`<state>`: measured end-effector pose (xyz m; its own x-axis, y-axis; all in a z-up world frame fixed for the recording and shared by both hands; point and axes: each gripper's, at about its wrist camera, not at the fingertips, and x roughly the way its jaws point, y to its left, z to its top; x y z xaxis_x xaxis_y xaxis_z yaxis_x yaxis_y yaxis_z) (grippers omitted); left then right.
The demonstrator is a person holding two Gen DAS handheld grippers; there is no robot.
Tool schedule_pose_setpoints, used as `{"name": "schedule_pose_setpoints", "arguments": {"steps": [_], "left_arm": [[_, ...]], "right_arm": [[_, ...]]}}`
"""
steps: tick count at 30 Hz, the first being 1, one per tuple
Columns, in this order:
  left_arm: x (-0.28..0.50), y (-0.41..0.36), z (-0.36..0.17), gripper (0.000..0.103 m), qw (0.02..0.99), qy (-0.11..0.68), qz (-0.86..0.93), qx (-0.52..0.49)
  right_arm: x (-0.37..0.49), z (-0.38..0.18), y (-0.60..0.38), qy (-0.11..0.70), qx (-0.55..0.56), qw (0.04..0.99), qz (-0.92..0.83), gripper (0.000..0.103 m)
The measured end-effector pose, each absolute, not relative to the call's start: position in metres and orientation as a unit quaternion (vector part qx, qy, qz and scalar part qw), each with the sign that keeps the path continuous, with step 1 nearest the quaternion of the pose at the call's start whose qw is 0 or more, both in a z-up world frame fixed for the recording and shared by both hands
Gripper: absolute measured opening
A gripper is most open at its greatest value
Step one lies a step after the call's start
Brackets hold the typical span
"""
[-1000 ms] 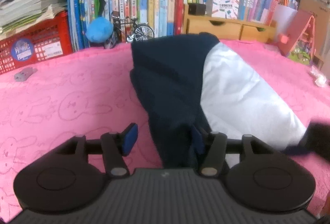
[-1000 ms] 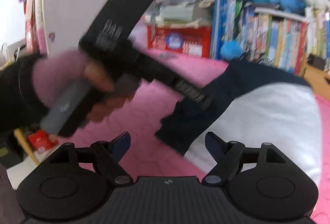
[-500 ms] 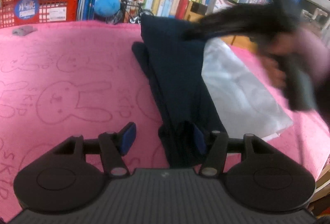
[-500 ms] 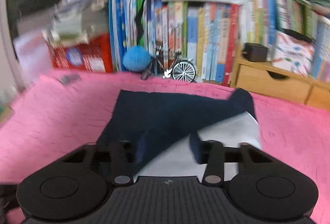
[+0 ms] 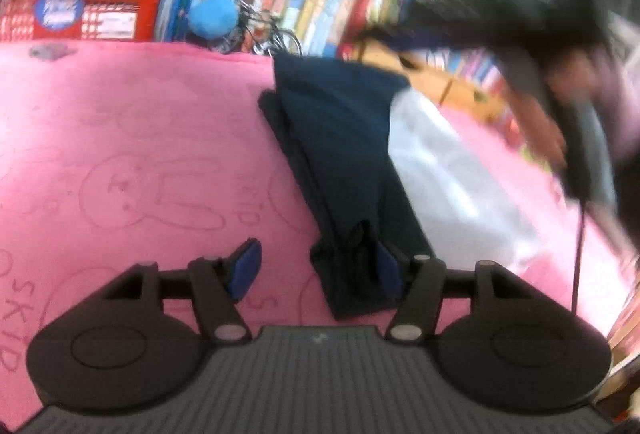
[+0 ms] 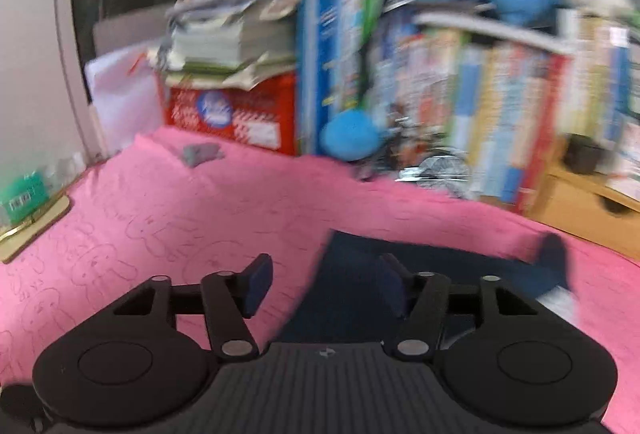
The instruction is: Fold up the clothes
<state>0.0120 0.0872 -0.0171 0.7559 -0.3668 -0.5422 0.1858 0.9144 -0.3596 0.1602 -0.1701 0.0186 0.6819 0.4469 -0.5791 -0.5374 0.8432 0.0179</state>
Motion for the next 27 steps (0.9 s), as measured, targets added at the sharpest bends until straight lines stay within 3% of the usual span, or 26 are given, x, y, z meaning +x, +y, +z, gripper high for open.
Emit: {"name": "schedule_pose_setpoints", "arguments": {"steps": [2,7,10,12,16,20,27], "left_arm": [[0.018,0.103,-0.008,0.065,0.926,0.306,-0.143,-0.168],[0.045,0.128,0.004,0.065,0.922,0.316,-0.11,-0.193],[0.054,0.134,-0.001,0.065,0.899,0.345,-0.134,-0.234],[0.054,0.133,-0.007,0.065,0.889,0.363,-0.14,-0.243],[0.048,0.134,-0.009,0.064,0.889,0.365,-0.135,-0.242],[0.047,0.142,-0.007,0.064,0.887,0.361,-0.137,-0.254],[0.065,0.181,-0.023,0.064,0.802,0.38,-0.19,-0.419]], "right_arm": [[0.144,0.022,-0.208,0.28,-0.072,0.926,0.241,0.071],[0.05,0.005,-0.254,0.219,-0.126,0.94,0.228,0.071],[-0.008,-0.015,-0.244,0.239,-0.155,0.901,0.327,0.059],[-0.029,-0.031,-0.234,0.271,-0.153,0.871,0.38,0.057],[-0.03,-0.064,-0.201,0.276,-0.215,0.87,0.348,0.057],[-0.021,-0.078,-0.174,0.224,-0.29,0.881,0.301,0.058],[-0.021,-0.104,-0.134,0.118,-0.434,0.861,0.239,0.057]]}}
